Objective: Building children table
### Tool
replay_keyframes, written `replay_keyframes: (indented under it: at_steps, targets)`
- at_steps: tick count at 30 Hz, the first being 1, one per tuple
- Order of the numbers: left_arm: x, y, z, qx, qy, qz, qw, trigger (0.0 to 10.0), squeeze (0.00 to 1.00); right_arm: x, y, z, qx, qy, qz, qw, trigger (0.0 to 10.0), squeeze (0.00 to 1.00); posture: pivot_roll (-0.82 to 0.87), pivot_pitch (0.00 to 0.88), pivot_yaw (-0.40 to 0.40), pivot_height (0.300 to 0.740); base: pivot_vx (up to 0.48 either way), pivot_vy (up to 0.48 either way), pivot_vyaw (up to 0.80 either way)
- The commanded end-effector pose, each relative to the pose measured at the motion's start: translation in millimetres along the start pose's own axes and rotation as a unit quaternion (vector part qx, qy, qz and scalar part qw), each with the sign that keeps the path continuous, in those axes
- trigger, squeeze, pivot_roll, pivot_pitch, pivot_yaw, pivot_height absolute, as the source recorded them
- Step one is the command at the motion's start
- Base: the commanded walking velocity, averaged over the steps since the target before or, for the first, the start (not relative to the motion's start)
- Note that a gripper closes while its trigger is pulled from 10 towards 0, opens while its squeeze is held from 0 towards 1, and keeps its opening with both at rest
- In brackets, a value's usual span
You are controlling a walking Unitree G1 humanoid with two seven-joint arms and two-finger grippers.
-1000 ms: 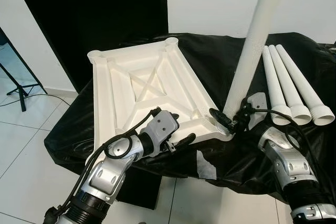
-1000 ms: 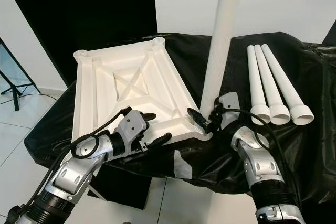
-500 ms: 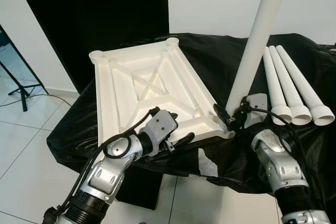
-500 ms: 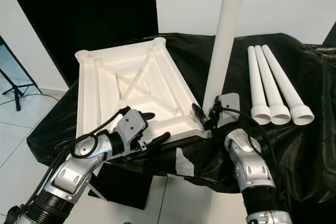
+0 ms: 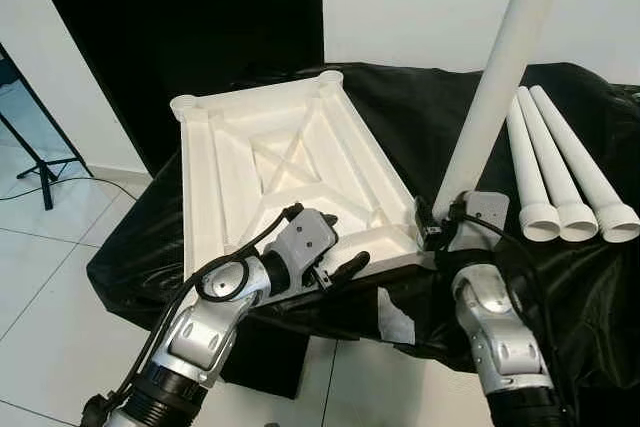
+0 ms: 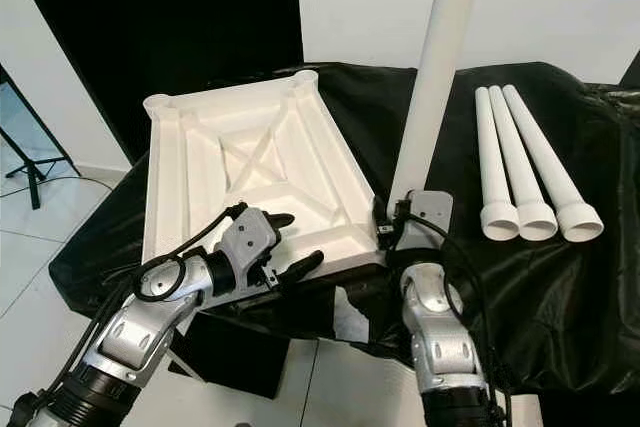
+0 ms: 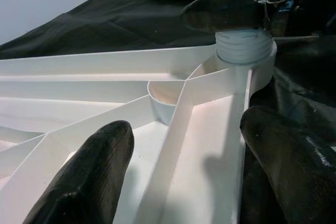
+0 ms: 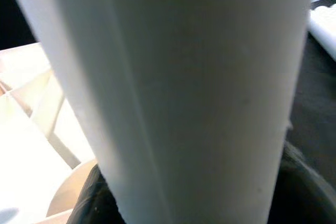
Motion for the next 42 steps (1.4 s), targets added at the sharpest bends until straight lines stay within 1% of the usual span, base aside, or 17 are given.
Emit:
replay_keyframes:
  at_steps: [1, 10, 11, 12, 13, 18, 20, 22, 23, 24, 25, 32, 38, 39, 40, 41, 42]
  targets:
    - [-0.4, -1.5, -1.5, 0.005, 0.000, -0.004, 1.000, 10.0, 0.00, -7.3, -16.2, 2.5, -0.002, -0.022, -0.035, 0.999, 10.0, 0.00, 0.00, 0.000, 0.040, 0.740, 0.000, 0.000, 0.00]
    - [0.1, -2.0, -0.3, 0.007, -0.005, -0.004, 1.000, 10.0, 0.00, -8.4, -12.1, 2.8, 0.003, -0.027, -0.027, 0.999, 10.0, 0.00, -0.01, 0.000, 0.043, 0.740, 0.000, 0.000, 0.00]
    - [0.4, -1.8, -0.2, 0.007, -0.006, -0.004, 1.000, 10.0, 0.00, -8.9, -9.7, 1.3, 0.003, -0.021, -0.021, 1.000, 10.0, 0.83, -0.01, 0.000, 0.043, 0.740, 0.000, 0.000, 0.00]
    - [0.4, -1.8, -0.2, 0.007, -0.006, -0.004, 1.000, 10.0, 0.00, -8.9, -9.7, 1.3, 0.003, -0.021, -0.021, 1.000, 10.0, 0.83, -0.01, 0.000, 0.043, 0.740, 0.000, 0.000, 0.00]
    - [0.8, -1.6, -0.2, 0.007, -0.007, -0.003, 1.000, 10.0, 0.00, -8.7, -5.8, 0.2, 0.008, -0.006, -0.011, 1.000, 10.0, 1.00, -0.01, 0.000, 0.041, 0.740, 0.000, 0.000, 0.00]
    - [1.7, -1.1, -0.1, 0.009, -0.008, -0.002, 1.000, 10.0, 0.00, -9.2, 2.9, -0.2, 0.013, 0.035, 0.009, 0.999, 10.0, 1.00, -0.01, 0.000, 0.041, 0.740, 0.000, 0.000, 0.00]
    - [1.7, -0.9, 0.2, 0.010, -0.008, -0.002, 1.000, 10.0, 0.00, -10.0, 5.5, 0.8, 0.010, 0.061, 0.014, 0.998, 10.0, 1.00, -0.01, 0.000, 0.040, 0.740, 0.000, 0.000, 0.00]
    - [1.8, -0.9, 0.5, 0.009, -0.009, -0.002, 1.000, 10.0, 0.00, -9.9, 6.0, 1.5, 0.003, 0.115, 0.013, 0.993, 10.0, 1.00, -0.01, 0.000, 0.039, 0.740, 0.000, 0.000, 0.00]
    - [1.8, -0.9, 0.5, 0.009, -0.009, -0.002, 1.000, 10.0, 0.00, -9.9, 6.0, 1.5, 0.003, 0.115, 0.013, 0.993, 10.0, 1.00, -0.01, 0.000, 0.039, 0.740, 0.000, 0.000, 0.00]
    - [1.9, -1.3, 1.1, 0.009, -0.010, -0.002, 1.000, 10.0, 0.00, -9.4, 6.0, 1.8, -0.003, 0.138, 0.012, 0.990, 10.0, 1.00, -0.01, 0.000, 0.038, 0.740, 0.000, 0.000, 0.00]
    - [2.1, -2.0, 2.2, 0.008, -0.010, -0.003, 1.000, 10.0, 0.00, -7.5, 5.6, 0.8, -0.006, 0.178, 0.005, 0.984, 10.0, 0.00, -0.01, 0.000, 0.038, 0.740, 0.000, 0.000, 0.00]
    - [3.5, -2.3, 4.9, 0.001, -0.006, 0.001, 1.000, 10.0, 0.00, 2.1, 5.8, -2.2, -0.033, 0.229, 0.001, 0.973, 10.0, 0.00, 0.00, 0.000, 0.030, 0.740, 0.000, 0.000, 0.00]
    - [4.4, -4.2, 9.2, -0.016, -0.002, 0.003, 1.000, 10.0, 0.00, 10.0, 4.9, -12.4, -0.049, 0.282, -0.003, 0.958, 10.0, 0.00, 0.01, 0.000, 0.025, 0.740, 0.000, 0.000, 0.00]
    - [4.8, -6.3, 11.5, -0.032, 0.000, 0.003, 0.999, 10.0, 0.00, 11.5, 2.5, -16.1, -0.055, 0.300, -0.008, 0.952, 7.8, 0.00, 0.02, 0.000, 0.023, 0.740, 0.000, 0.000, 0.00]
    - [5.1, -8.3, 13.3, -0.045, 0.003, 0.003, 0.999, 10.0, 0.00, 12.5, 0.3, -18.3, -0.058, 0.313, -0.012, 0.948, 4.6, 0.00, 0.02, 0.000, 0.023, 0.740, 0.000, 0.000, 0.00]
    - [5.1, -8.3, 13.3, -0.045, 0.003, 0.003, 0.999, 10.0, 0.00, 12.5, 0.3, -18.3, -0.058, 0.313, -0.012, 0.948, 4.6, 0.00, 0.02, 0.000, 0.023, 0.740, 0.000, 0.000, 0.00]
    - [5.4, -10.2, 14.0, -0.054, 0.009, 0.003, 0.998, 10.0, 0.00, 13.3, -1.5, -18.9, -0.060, 0.320, -0.015, 0.945, 0.4, 0.00, 0.02, 0.000, 0.023, 0.740, 0.000, 0.000, 0.00]
Point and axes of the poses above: a point about 5 cm out from each wrist's last joint towards the gripper, its own x axis pointing out of the wrist towards the gripper, its own y axis along the axis of the wrist's last joint, z = x × y, the point moved 5 cm from there along x, pointing out of the wrist towards the gripper, and after that the axes turned 4 degrees about x, right-handed, at the moved point
